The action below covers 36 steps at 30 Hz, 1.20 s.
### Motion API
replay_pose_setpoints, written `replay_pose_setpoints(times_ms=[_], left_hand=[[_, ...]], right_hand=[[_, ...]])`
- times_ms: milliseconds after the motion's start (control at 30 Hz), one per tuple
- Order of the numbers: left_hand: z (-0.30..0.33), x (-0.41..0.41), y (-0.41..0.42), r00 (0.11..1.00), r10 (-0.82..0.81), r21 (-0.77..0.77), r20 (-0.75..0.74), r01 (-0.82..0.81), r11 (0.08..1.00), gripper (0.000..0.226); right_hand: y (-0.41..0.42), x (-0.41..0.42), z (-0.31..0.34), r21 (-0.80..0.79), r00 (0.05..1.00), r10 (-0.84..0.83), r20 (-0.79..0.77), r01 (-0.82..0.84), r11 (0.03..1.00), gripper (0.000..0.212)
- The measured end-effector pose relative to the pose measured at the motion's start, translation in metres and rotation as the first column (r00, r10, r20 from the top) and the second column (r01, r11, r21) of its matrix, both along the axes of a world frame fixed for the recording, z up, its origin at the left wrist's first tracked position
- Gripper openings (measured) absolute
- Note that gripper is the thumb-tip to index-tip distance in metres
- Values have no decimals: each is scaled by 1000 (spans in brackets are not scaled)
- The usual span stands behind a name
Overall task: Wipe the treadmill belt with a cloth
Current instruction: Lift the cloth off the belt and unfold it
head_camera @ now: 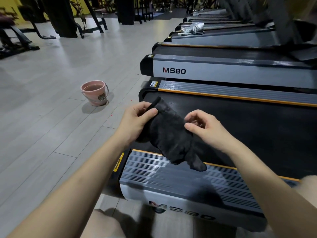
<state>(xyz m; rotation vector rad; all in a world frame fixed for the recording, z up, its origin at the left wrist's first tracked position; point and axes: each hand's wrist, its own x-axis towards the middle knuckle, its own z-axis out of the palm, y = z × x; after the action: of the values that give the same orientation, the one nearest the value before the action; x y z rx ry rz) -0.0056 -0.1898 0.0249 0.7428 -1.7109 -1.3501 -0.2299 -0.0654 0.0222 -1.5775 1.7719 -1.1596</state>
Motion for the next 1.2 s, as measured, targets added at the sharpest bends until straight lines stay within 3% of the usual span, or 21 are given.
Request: replay_pose_setpoints(times_ms=[133,233,433,533,600,767,900,967,1067,1200], left_hand=[[-7,-11,7,981,-115,-69,156,127,990,10],[-10,-16,7,976,-119,-73,182,134,988,15],[-17,-10,-12,958,-103,28,267,99,995,26],[6,-15,-31,981,0,-3,193,1,1000,36],[32,-23,-37,996,26,-8,90,-25,1000,20],[79,-28,-27,997,-46,-162,63,56,985,18],[48,-4,0,962,-182,-140,203,212,967,29],[10,13,19,931,-231,-86,283,265,961,32],[-44,35,44,859,-260,-15,442,296,955,40],[-74,43,58,872,-325,107,367,308,945,21]], right_hand=[[-10,21,3,-66,991,27,132,-18,998,31],[-16,31,4,-111,993,-67,101,79,991,7],[-40,18,27,-219,985,-141,102,160,963,7],[-57,0,50,-270,979,-137,153,175,947,11],[-62,-12,67,-323,970,-133,203,194,926,9],[-33,-20,87,-415,966,-99,238,194,889,5],[15,-12,46,-319,972,-156,173,206,925,9],[44,-7,12,-189,981,-129,143,155,970,12],[76,4,-24,45,973,-12,230,2,999,13],[71,15,-37,119,984,55,168,-76,990,3]])
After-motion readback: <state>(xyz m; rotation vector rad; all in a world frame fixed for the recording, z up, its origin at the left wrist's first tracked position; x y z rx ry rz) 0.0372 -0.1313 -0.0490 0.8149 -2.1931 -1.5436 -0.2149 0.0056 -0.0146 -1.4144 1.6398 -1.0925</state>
